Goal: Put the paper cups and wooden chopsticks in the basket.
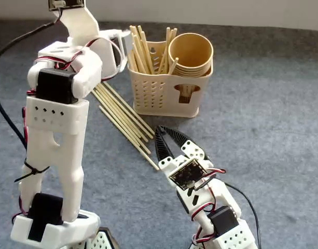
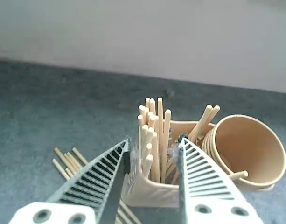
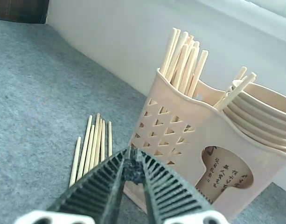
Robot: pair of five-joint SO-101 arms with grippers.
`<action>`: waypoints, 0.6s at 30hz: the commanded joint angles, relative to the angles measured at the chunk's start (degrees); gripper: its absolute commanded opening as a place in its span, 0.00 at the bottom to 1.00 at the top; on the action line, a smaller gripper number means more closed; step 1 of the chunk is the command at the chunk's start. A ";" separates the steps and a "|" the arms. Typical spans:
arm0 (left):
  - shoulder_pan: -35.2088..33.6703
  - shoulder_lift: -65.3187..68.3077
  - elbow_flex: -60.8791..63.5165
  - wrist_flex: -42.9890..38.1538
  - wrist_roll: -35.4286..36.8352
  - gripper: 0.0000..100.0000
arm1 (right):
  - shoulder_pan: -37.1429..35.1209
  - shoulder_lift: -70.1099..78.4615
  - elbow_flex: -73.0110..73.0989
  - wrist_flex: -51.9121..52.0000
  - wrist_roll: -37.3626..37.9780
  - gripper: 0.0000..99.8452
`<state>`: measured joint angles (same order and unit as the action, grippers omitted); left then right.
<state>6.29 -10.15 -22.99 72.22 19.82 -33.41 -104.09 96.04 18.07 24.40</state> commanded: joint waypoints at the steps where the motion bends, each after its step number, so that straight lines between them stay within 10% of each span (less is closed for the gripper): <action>1: -3.38 -1.01 -5.32 7.91 0.09 0.17 | 0.48 -0.57 5.58 0.22 0.62 0.01; 11: -13.14 -0.31 -5.49 26.81 0.09 0.17 | 0.57 -0.57 5.58 0.22 0.62 0.01; 18: -12.88 -0.31 11.12 21.19 4.75 0.17 | 0.57 -0.57 5.58 0.22 0.62 0.01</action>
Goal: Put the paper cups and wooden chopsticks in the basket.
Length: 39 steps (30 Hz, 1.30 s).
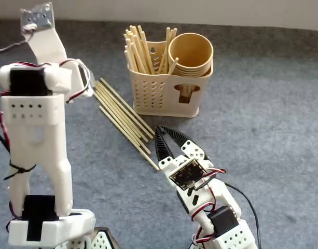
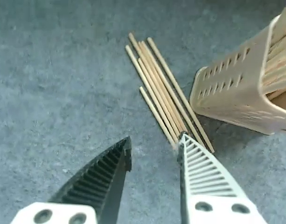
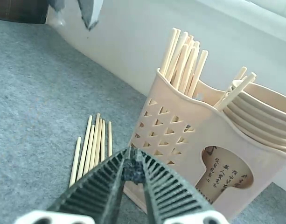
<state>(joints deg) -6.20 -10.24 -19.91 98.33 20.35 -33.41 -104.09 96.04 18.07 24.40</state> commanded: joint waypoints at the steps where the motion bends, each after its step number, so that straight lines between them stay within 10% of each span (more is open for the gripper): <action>1: -0.48 -0.22 11.03 -7.38 5.36 0.17 | 0.57 -0.57 5.58 0.22 0.62 0.01; 15: 0.57 -0.13 39.16 -37.54 6.68 0.18 | 0.40 -0.57 5.58 0.22 0.62 0.01; 39: 0.92 28.88 19.38 -39.74 10.37 0.17 | 0.31 -0.57 5.58 0.22 0.62 0.01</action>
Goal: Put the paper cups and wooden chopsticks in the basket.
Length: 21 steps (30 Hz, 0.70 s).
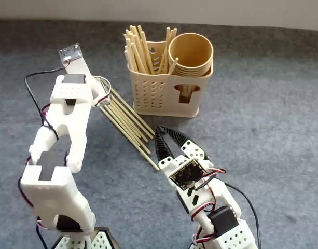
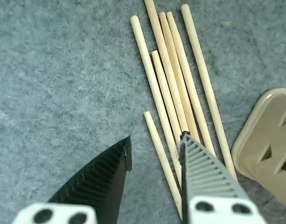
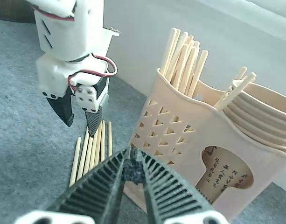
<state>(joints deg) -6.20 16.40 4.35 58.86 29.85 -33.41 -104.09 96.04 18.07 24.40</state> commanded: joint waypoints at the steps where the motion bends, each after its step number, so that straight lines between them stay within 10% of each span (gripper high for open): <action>1: 0.92 3.21 -5.67 0.62 0.88 0.17 | 0.31 -0.57 5.58 0.22 0.62 0.01; 21: 0.84 15.25 -17.54 9.85 0.70 0.05 | 0.48 -0.57 5.58 0.22 0.62 0.01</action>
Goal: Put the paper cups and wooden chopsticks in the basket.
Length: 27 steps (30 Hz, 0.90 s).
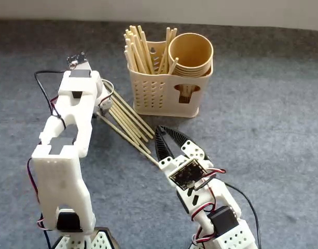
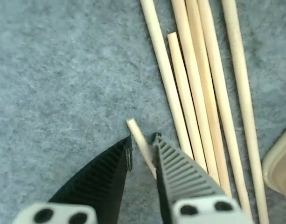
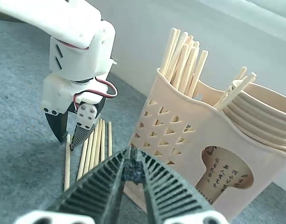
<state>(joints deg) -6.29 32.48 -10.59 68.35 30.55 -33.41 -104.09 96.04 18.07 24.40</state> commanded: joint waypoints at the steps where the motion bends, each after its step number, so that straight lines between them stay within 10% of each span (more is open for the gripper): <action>1: 1.01 -0.84 -2.51 0.35 0.00 0.04 | 0.48 -0.57 5.58 0.22 0.62 0.01; 27: 3.47 -1.45 -6.73 12.92 -0.18 0.00 | 0.48 -0.57 5.58 0.22 0.62 0.01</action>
<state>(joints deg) -4.88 32.66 -14.11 78.81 30.64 -33.41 -104.09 96.04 18.07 24.40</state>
